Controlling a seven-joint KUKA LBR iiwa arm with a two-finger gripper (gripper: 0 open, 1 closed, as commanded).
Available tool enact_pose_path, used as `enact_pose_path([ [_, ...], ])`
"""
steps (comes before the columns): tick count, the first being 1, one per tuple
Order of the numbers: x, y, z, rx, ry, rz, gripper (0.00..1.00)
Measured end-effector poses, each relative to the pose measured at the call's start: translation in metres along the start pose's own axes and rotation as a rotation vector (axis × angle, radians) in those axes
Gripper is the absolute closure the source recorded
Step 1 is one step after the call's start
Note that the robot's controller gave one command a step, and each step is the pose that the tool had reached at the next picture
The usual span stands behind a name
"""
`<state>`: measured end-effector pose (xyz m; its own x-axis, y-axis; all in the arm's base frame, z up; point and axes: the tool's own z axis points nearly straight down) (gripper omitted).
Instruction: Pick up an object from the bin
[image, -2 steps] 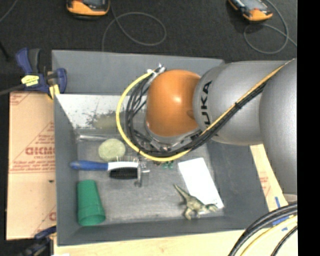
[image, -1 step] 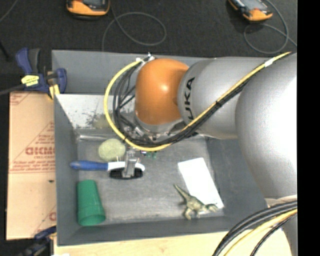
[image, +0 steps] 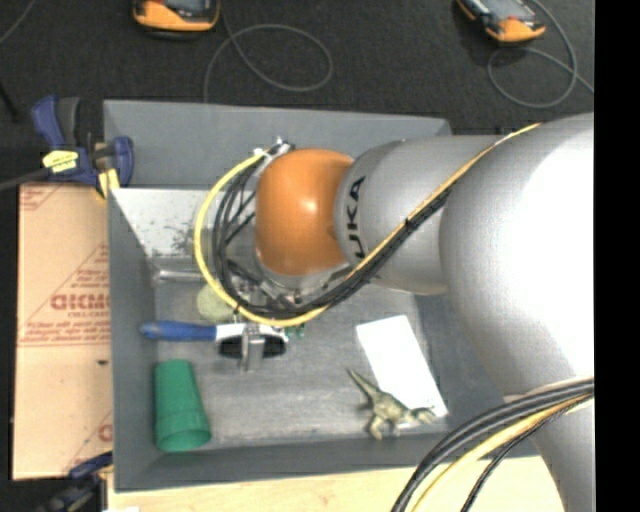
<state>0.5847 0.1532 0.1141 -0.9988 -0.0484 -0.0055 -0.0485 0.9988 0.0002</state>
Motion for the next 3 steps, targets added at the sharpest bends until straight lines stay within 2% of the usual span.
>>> enact_pose_path([
  [1,-0.014,-0.003,0.044,-0.002,0.000,0.006,0.00],
  [2,-0.029,-0.023,0.038,-0.008,-0.012,0.034,1.00],
  [3,-0.029,-0.023,0.038,-0.008,-0.012,0.034,1.00],
])
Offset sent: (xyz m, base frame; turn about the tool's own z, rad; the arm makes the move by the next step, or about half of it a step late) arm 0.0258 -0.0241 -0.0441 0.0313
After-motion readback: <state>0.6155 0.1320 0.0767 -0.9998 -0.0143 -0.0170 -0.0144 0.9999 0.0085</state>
